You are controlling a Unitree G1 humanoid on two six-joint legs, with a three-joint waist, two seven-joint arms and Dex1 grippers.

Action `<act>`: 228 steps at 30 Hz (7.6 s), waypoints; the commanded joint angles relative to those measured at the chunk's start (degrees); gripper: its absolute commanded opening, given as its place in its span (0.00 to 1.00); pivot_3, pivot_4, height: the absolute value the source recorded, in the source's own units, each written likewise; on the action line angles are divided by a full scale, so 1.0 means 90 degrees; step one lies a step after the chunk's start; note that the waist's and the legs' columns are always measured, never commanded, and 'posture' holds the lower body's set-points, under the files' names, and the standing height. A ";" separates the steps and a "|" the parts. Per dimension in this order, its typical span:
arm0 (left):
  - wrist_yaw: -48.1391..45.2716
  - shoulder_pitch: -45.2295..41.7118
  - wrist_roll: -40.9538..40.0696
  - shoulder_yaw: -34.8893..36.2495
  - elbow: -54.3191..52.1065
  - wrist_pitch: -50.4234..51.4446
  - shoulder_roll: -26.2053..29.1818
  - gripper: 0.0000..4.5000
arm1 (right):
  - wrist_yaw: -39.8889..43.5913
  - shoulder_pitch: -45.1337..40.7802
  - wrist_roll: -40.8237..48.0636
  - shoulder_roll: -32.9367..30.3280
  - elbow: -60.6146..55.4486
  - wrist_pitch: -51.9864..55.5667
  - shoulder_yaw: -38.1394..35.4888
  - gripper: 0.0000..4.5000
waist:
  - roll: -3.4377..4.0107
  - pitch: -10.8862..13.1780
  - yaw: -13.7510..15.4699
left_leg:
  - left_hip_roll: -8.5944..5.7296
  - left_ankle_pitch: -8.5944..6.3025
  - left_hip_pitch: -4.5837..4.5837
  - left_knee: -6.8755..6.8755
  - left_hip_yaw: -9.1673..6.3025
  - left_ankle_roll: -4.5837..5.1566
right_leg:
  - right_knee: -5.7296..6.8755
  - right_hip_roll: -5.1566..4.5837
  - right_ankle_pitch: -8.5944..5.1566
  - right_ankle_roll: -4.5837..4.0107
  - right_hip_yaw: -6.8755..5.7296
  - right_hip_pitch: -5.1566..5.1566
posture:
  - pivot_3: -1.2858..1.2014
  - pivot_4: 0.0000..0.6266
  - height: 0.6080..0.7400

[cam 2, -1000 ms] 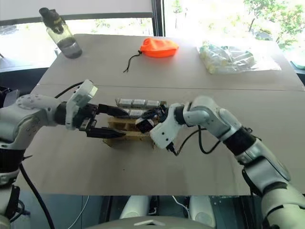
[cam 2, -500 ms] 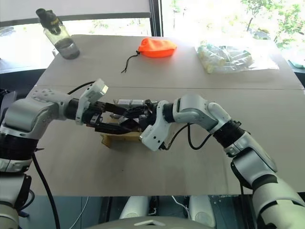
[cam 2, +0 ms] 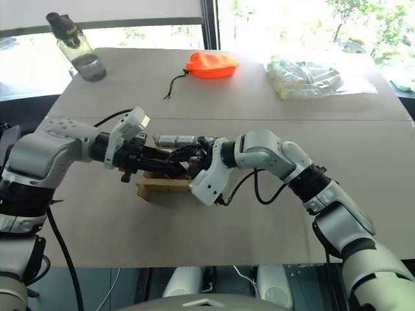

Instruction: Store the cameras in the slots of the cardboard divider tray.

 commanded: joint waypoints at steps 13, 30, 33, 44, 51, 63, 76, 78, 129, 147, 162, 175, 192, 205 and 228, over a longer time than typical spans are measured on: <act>-0.0480 0.0310 0.0323 0.0534 0.0218 -0.1567 0.0231 0.18 | 0.1019 0.2344 0.2665 -0.0731 -0.2585 0.3032 -0.1134 1.00 | -0.0001 0.0000 0.0024 | -0.0002 0.0000 -0.0003 0.0001 0.0000 0.0000 | -0.0003 -0.0003 0.0000 0.0000 -0.0003 0.0002 | 0.52 0.24 0.89; -0.1149 0.0315 0.1689 0.0287 0.2099 -0.4504 0.0303 0.18 | 0.1582 0.6753 0.6350 -0.1146 -0.4017 0.5046 -0.3559 1.00 | -0.0008 -0.0004 0.0171 | 0.0002 -0.0002 0.0017 0.0000 -0.0013 0.0006 | 0.0001 0.0012 -0.0001 0.0001 0.0007 0.0011 | 0.52 0.24 0.89; -0.1151 0.0115 0.1788 0.0207 0.2378 -0.4663 0.0194 0.18 | 0.1670 0.6898 0.6452 -0.1054 -0.3987 0.4918 -0.3641 1.00 | -0.0009 -0.0005 0.0171 | 0.0002 -0.0002 0.0018 0.0000 -0.0015 0.0006 | 0.0002 0.0012 0.0000 0.0001 0.0011 0.0011 | 0.52 0.24 0.89; -0.1151 -0.0349 0.2005 -0.0240 0.2839 -0.5144 -0.0068 0.18 | 0.1757 0.7028 0.6566 -0.0845 -0.3961 0.4754 -0.3650 1.00 | -0.0011 -0.0007 0.0175 | 0.0001 -0.0002 0.0016 0.0001 -0.0012 0.0006 | 0.0002 0.0013 0.0000 0.0001 0.0011 0.0011 | 0.52 0.24 0.89; -0.1151 -0.0571 0.2171 -0.0486 0.3150 -0.5512 -0.0172 0.18 | 0.1857 0.7060 0.6566 -0.0676 -0.3970 0.4509 -0.3618 1.00 | -0.0014 -0.0009 0.0181 | 0.0001 -0.0002 0.0020 0.0007 -0.0014 0.0007 | 0.0013 0.0012 0.0000 0.0001 0.0012 0.0012 | 0.52 0.24 0.89; -0.1151 -0.0631 0.2437 -0.0482 0.3380 -0.5790 -0.0435 0.18 | 0.1643 0.6894 0.6290 -0.0235 -0.3755 0.3870 -0.3656 1.00 | -0.0022 -0.0013 0.0191 | 0.0000 -0.0002 0.0029 0.0018 -0.0014 0.0008 | 0.0039 0.0010 -0.0001 0.0001 0.0020 0.0012 | 0.52 0.24 0.89; -0.1151 -0.0689 0.1335 -0.0653 0.2389 -0.4373 0.0009 0.99 | 0.1333 0.6866 0.6150 -0.0119 -0.3654 0.3780 -0.3664 1.00 | -0.0023 -0.0013 0.0176 | 0.0000 -0.0002 0.0030 0.0024 -0.0015 0.0008 | 0.0046 0.0009 -0.0001 0.0000 0.0031 0.0010 | 0.52 0.24 0.89; -0.1151 -0.0599 0.1207 -0.0385 0.2250 -0.4219 0.0036 0.99 | 0.0976 0.6832 0.5961 -0.0057 -0.3588 0.3857 -0.3737 1.00 | -0.0023 -0.0013 0.0173 | 0.0001 -0.0002 0.0031 0.0023 -0.0014 0.0008 | 0.0046 0.0009 -0.0001 0.0000 0.0033 0.0009 | 0.52 0.24 0.89; 0.0580 0.2291 -0.0654 0.2668 -0.1591 -0.2141 0.0427 1.00 | -0.5213 0.4688 0.3817 0.2460 -0.3481 0.8108 -0.4107 0.15 | -0.0023 -0.0014 -0.0015 | 0.0007 -0.0002 0.0029 -0.0006 0.0011 0.0004 | 0.0051 0.0002 -0.0001 -0.0001 0.0087 -0.0021 | 0.52 0.24 0.89; 0.0615 0.2837 -0.0568 0.2956 -0.1574 -0.2231 0.0556 1.00 | 0.1110 0.3851 0.5555 -0.0463 -0.3684 0.5985 -0.2599 0.15 | -0.0026 -0.0010 0.0000 | 0.0009 -0.0003 0.0031 -0.0016 0.0025 0.0006 | 0.0049 0.0012 -0.0001 -0.0001 0.0087 -0.0034 | 0.52 0.24 0.89; 0.0773 0.4504 -0.0632 0.4581 -0.1552 -0.1969 0.0588 1.00 | 0.1824 0.1139 0.4907 0.1343 -0.0960 0.5895 -0.1404 0.15 | -0.0029 -0.0009 -0.0006 | 0.0012 -0.0004 0.0005 -0.0015 0.0032 0.0006 | 0.0050 -0.0004 0.0001 -0.0004 0.0070 -0.0055 | 0.52 0.24 0.89; 0.0594 0.5263 -0.0552 0.5034 -0.1705 -0.2118 0.0627 1.00 | 0.2248 0.0502 0.4393 0.1369 0.0412 0.6761 -0.1135 0.15 | -0.0031 -0.0010 -0.0024 | 0.0010 -0.0005 0.0010 -0.0010 0.0018 0.0008 | 0.0062 -0.0012 0.0001 -0.0005 0.0055 -0.0051 | 0.52 0.24 0.89; 0.0579 0.4854 -0.0456 0.4543 -0.1498 -0.2220 0.0724 1.00 | 0.2470 0.0699 0.4058 0.1381 0.0256 0.6670 -0.1019 0.70 | -0.0031 -0.0010 -0.0022 | 0.0008 -0.0006 0.0005 -0.0012 0.0018 0.0007 | 0.0054 -0.0014 0.0001 -0.0004 0.0053 -0.0052 | 0.52 0.24 0.89; 0.0684 0.4669 -0.0481 0.4285 -0.1555 -0.2217 0.0639 1.00 | 0.1446 0.1225 0.5065 0.0281 -0.2004 0.7741 -0.3111 0.98 | -0.0033 -0.0011 0.0023 | 0.0009 -0.0006 0.0001 -0.0014 0.0010 0.0007 | 0.0049 -0.0015 0.0001 -0.0004 0.0046 -0.0051 | 0.52 0.24 0.89; 0.0630 0.4240 -0.0459 0.3930 -0.1310 -0.2276 0.0704 1.00 | -0.3167 0.4278 0.3474 0.1756 -0.3458 0.8267 -0.2804 0.98 | -0.0031 -0.0010 -0.0021 | 0.0009 -0.0001 0.0014 -0.0025 0.0025 0.0000 | 0.0057 -0.0008 -0.0001 -0.0002 0.0070 -0.0055 | 0.52 0.24 0.89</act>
